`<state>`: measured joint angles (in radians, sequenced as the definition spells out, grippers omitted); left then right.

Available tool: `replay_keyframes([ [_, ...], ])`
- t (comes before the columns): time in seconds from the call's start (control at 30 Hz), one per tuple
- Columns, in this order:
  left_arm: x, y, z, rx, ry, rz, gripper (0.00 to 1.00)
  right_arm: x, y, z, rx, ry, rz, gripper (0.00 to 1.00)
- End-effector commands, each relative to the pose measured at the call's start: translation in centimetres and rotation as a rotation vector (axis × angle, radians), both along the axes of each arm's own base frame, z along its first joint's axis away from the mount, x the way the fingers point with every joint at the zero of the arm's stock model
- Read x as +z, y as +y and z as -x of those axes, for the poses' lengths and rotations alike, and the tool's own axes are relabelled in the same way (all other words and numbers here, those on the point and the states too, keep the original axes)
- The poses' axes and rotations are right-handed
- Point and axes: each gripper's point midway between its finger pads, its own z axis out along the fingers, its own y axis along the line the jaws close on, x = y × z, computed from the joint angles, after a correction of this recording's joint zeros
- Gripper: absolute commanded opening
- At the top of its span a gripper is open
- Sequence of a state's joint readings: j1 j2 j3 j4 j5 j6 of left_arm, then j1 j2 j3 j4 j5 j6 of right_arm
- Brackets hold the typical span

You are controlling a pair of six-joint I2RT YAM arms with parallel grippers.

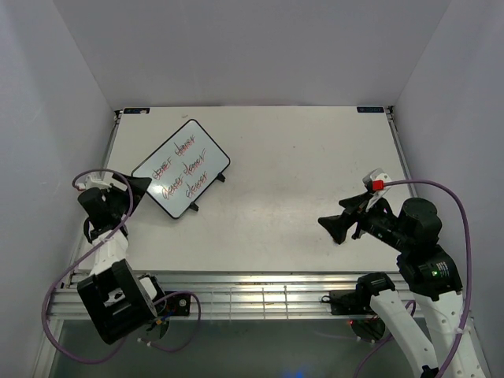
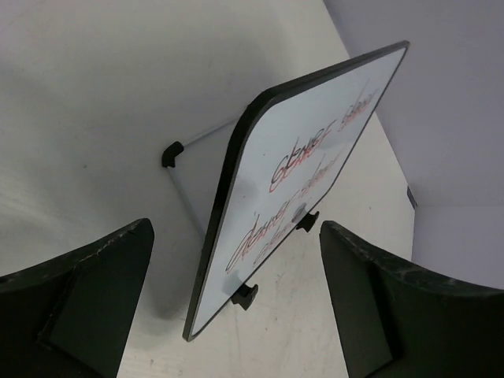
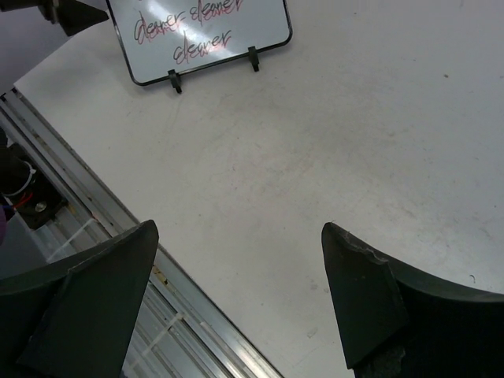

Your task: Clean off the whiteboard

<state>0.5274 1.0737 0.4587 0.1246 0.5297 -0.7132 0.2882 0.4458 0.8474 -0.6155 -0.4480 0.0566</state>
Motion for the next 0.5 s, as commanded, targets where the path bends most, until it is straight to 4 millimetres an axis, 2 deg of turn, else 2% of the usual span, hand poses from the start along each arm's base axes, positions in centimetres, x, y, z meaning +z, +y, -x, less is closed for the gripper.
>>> replay_keyframes([
  [0.0,3.6,-1.4,-1.6,-0.139,-0.232,-0.043,0.96,3.7,1.0,1.1,0.095,-0.142,-0.036,0.90],
  [0.13,2.5,-3.1,-1.3,-0.242,-0.294,-0.018,0.93,5.0,1.5,2.4,0.158,-0.200,-0.055,0.90],
  [0.3,0.5,-3.0,-1.9,-0.290,-0.245,-0.021,0.86,6.1,1.4,3.2,0.172,-0.248,-0.056,0.90],
  [0.37,0.2,-3.0,-2.2,-0.325,-0.236,-0.046,0.81,6.5,1.5,3.6,0.186,-0.259,-0.060,0.90],
  [0.4,0.6,-2.8,-2.7,-0.345,-0.246,-0.067,0.79,6.7,1.5,3.7,0.192,-0.264,-0.062,0.90],
  [0.47,-0.1,-2.9,-2.9,-0.387,-0.230,-0.069,0.76,7.0,1.6,4.0,0.200,-0.265,-0.064,0.90],
])
